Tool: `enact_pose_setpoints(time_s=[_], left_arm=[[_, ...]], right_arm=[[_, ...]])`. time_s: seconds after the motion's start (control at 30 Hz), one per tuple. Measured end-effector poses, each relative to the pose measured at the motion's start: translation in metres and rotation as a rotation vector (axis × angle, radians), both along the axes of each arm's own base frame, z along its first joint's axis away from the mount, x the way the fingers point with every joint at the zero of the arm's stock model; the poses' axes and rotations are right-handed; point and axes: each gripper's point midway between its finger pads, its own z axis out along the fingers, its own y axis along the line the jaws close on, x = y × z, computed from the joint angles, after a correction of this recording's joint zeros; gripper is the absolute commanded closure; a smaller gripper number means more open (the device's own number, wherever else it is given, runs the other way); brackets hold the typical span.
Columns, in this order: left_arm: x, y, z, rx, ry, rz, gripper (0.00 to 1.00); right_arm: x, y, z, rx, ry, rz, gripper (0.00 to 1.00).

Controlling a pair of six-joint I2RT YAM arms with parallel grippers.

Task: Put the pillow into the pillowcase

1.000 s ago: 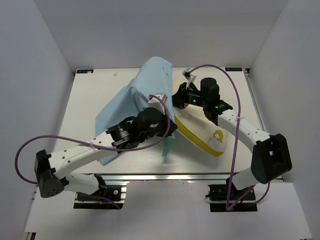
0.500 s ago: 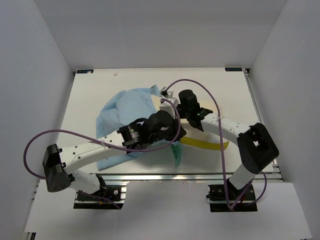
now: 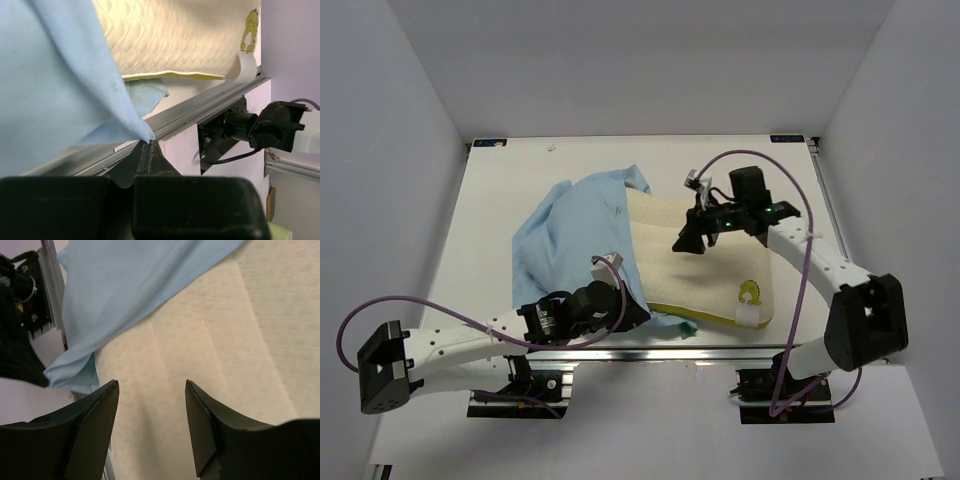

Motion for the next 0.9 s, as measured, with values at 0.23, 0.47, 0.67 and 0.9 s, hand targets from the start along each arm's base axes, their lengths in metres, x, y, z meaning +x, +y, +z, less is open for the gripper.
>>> enact_pose_setpoints(time_s=[0.23, 0.47, 0.67, 0.9], left_arm=[[0.006, -0.013, -0.008, 0.007, 0.007, 0.007, 1.0], [0.009, -0.03, -0.001, -0.022, -0.006, -0.016, 1.0], [0.01, -0.037, 0.013, -0.052, -0.021, -0.031, 1.0], [0.007, -0.042, 0.02, -0.068, -0.022, -0.053, 1.0]], right_arm=[[-0.042, -0.047, 0.008, -0.145, -0.226, 0.13, 0.11], [-0.092, -0.081, -0.073, -0.368, -0.266, 0.23, 0.11], [-0.077, -0.084, -0.108, -0.479, -0.342, 0.193, 0.32], [-0.056, -0.075, -0.119, -0.484, -0.331, 0.09, 1.0]])
